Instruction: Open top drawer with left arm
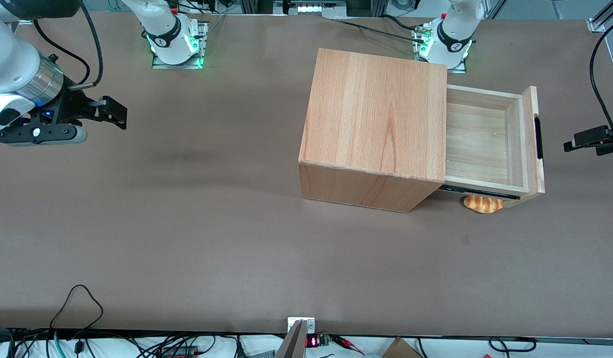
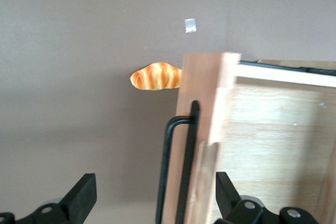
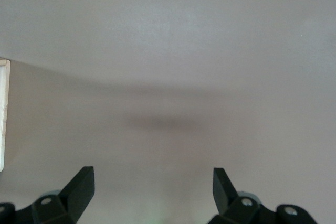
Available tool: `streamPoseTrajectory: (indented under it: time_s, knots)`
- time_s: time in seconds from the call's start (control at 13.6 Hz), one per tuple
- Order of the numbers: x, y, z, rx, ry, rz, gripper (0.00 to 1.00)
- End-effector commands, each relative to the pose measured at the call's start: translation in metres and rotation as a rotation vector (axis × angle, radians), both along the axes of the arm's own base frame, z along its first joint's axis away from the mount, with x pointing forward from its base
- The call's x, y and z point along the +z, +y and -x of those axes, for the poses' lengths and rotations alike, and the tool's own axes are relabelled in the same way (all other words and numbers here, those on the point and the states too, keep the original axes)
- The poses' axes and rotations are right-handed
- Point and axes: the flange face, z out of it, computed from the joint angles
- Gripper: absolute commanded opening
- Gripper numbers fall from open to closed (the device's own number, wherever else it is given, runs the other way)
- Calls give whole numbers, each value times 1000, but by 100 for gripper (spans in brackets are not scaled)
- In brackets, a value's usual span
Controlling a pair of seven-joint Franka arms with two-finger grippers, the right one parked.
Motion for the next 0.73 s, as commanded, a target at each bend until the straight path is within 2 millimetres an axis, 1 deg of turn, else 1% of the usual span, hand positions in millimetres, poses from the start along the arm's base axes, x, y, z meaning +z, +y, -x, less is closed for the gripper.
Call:
streamPoseTrajectory:
  time_s: [0.0,0.07,0.22,0.44,0.66]
  knots:
    - [31,-34,-6,-15,-6,-104,100]
    - [40,-51,-11,-21,-20,-119,100]
    - [46,-83,-14,-28,-13,-127,100]
    - [78,-103,0,-6,-52,-173,100]
    - [100,-118,13,21,-85,-182,100]
